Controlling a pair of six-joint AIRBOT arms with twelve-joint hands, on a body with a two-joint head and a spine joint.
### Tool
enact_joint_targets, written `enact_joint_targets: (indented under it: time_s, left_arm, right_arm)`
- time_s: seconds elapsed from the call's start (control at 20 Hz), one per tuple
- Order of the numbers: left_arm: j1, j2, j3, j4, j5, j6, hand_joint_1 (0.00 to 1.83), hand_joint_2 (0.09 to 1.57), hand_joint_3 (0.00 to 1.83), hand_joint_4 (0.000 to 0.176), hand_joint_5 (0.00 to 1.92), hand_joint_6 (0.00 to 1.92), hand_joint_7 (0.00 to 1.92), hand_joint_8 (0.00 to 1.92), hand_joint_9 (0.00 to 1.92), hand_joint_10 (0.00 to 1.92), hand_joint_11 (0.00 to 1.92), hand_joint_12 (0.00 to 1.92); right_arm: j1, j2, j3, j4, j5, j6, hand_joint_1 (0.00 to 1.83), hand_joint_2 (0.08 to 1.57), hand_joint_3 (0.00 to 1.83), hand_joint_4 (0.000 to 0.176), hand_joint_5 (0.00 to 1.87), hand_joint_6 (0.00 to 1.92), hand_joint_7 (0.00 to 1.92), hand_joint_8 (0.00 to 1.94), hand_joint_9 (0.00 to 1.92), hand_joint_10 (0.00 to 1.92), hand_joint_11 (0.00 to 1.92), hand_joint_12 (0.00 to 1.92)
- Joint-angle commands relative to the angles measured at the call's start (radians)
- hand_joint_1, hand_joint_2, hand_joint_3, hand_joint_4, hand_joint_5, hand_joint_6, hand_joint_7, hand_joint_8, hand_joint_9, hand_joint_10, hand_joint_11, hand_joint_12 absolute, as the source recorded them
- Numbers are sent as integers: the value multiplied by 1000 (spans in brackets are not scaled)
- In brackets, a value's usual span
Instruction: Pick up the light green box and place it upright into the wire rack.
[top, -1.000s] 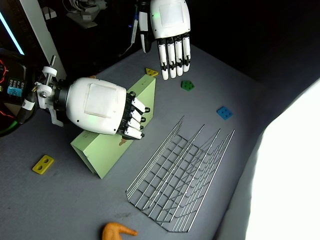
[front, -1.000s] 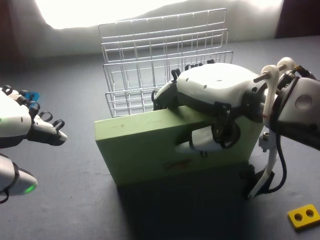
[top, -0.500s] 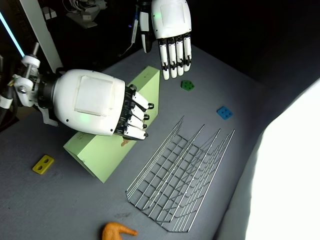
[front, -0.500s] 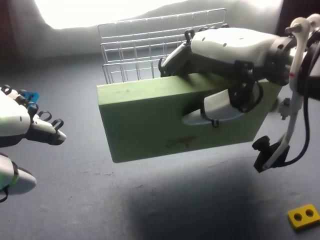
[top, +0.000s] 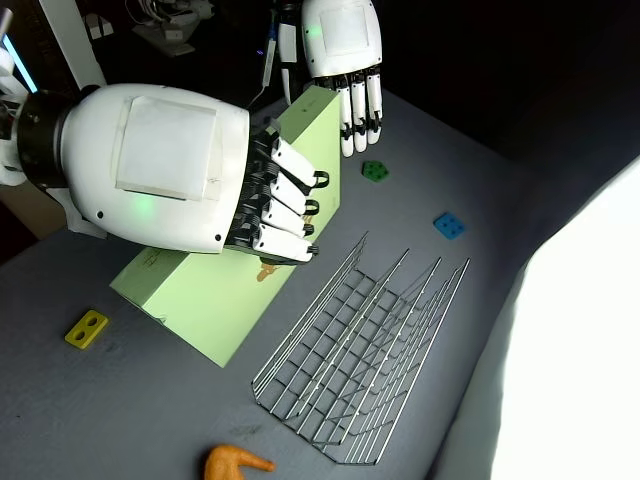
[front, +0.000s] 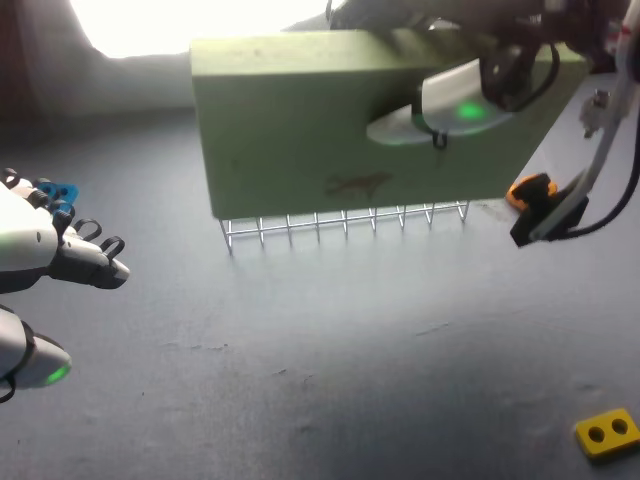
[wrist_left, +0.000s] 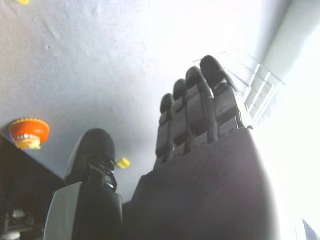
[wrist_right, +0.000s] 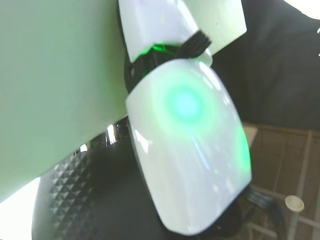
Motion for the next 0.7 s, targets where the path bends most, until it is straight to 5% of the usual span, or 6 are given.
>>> enact_joint_targets:
  time_s: [0.0, 0.25, 0.65]
  left_arm:
    - [-12, 0, 2, 20, -62, 2, 308, 1375, 0, 0, 163, 1, 193, 2, 190, 3, 0, 647]
    - [-12, 0, 2, 20, -62, 2, 284, 1377, 1, 0, 153, 2, 184, 0, 188, 1, 0, 615]
    - [-14, -10, 0, 18, -62, 2, 264, 1395, 5, 0, 154, 0, 168, 0, 170, 0, 0, 612]
  right_arm:
    - [19, 1, 1, -14, 69, -6, 1385, 1094, 0, 0, 973, 903, 1068, 862, 908, 1264, 614, 1562]
    - [51, -29, 36, -40, 64, -7, 1381, 1110, 2, 0, 947, 923, 1026, 969, 870, 1303, 580, 1568]
    - [72, -88, 96, -73, 79, -23, 1384, 1093, 0, 0, 978, 915, 1068, 858, 905, 1252, 600, 1556]
